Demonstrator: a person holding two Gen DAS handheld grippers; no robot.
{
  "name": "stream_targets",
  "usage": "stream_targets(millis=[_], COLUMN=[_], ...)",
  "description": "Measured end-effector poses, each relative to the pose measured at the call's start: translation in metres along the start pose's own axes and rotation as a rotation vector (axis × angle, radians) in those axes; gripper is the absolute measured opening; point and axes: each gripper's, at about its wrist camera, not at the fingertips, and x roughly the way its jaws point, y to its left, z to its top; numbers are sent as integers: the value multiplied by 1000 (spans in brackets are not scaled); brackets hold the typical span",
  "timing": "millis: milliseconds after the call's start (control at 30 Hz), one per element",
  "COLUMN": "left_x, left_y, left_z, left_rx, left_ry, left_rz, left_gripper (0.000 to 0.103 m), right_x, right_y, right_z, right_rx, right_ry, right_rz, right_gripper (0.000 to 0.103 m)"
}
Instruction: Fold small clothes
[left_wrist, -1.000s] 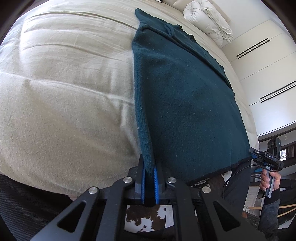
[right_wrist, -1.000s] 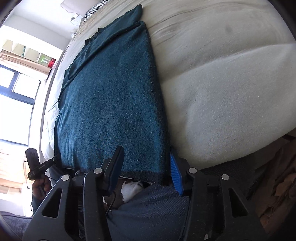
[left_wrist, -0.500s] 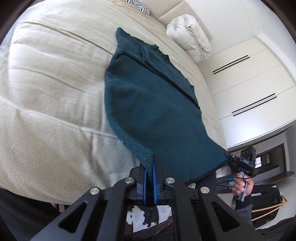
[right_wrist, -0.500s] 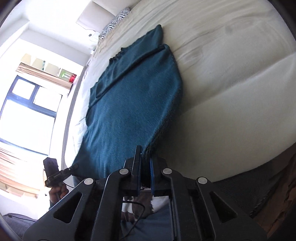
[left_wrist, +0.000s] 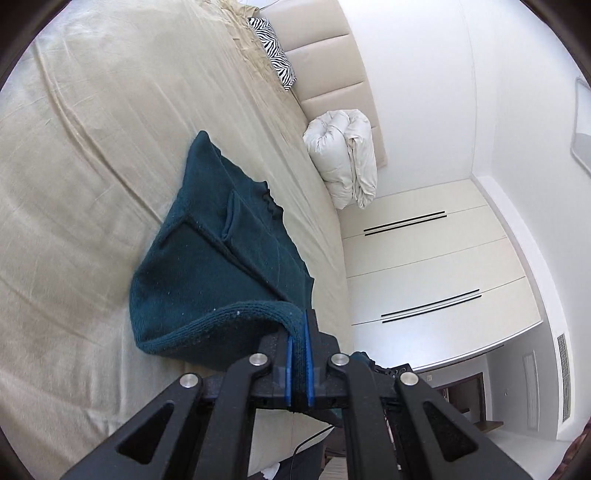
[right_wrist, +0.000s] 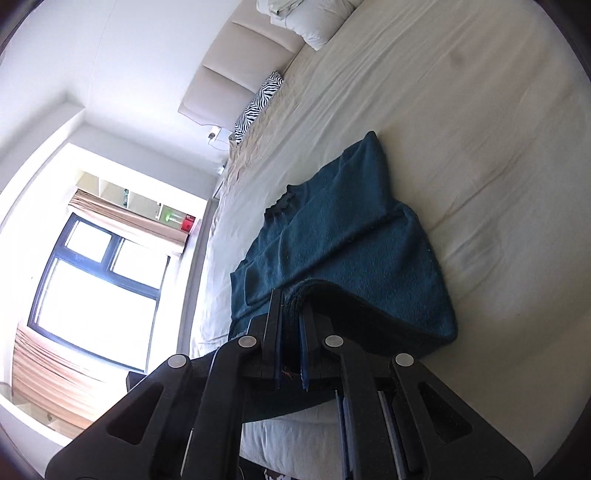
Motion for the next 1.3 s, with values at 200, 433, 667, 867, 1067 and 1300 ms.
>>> stream_targets(millis=[200,433,667,867,1067,1300], left_x=[30,77,123,146,131,114], left_y=[10,14,37,75,55,44], left_z=[51,113,159,178,151,101], left_rx=[-69,-76,-106,-143,9,151], left_ry=[-39,-43,-39,-56,-40,-58], left_rz=[-18,17,81,190,250,387], left_gripper=[6,6,6,70,74,74], right_x=[39,93,158,206,181,157], right_y=[-3,-10,-33,-65,-68,-44], right_z=[50,115,159,178,166,119], right_rx=[16,22,55,98,68,-150], right_ry=[-46,-74,-60,-21,-151,-49], right_rz=[-21,-75,-159,-272,-323,-410], right_gripper=[6,6,6,10,75,57])
